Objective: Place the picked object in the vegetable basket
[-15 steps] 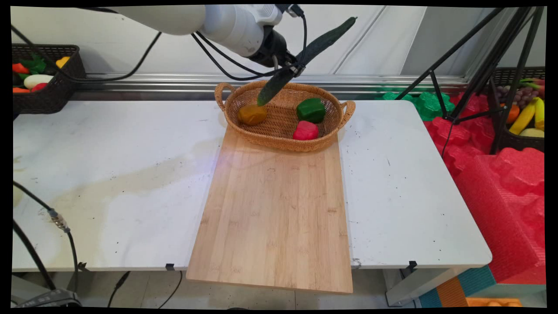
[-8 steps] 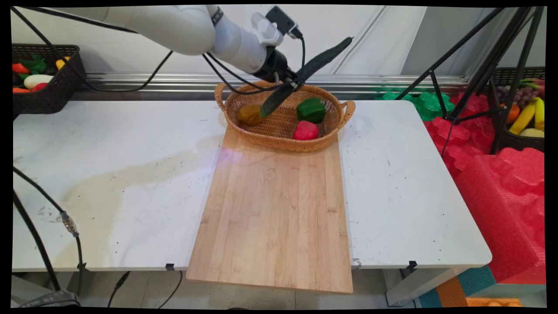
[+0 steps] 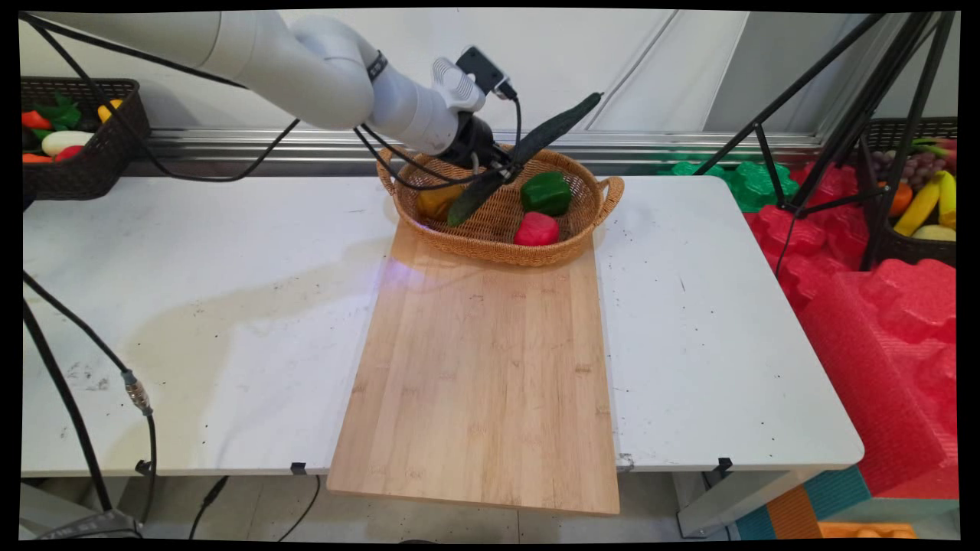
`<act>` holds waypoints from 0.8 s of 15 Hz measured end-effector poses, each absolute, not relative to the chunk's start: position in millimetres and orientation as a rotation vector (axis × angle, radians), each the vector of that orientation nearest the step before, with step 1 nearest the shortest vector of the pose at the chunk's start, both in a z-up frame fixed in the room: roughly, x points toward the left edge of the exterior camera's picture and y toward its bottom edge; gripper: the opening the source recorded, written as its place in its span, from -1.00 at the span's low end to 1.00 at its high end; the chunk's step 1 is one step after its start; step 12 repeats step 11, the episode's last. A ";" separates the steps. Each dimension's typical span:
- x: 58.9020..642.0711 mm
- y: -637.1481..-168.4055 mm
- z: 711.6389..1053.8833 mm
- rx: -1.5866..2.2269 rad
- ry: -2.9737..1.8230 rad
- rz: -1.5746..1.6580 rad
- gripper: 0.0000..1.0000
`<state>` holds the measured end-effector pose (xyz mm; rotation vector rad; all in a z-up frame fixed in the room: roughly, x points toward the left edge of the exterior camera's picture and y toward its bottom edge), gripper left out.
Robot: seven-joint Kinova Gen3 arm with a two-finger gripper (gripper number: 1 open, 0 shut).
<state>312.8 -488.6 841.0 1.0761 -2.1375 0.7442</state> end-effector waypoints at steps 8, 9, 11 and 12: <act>323.4 -482.4 825.1 1.080 -2.125 0.744 1.00; 323.9 -481.6 825.1 1.078 -2.123 0.746 1.00; 325.2 -479.3 826.8 1.068 -2.115 0.756 1.00; 325.2 -479.3 826.8 1.068 -2.115 0.756 1.00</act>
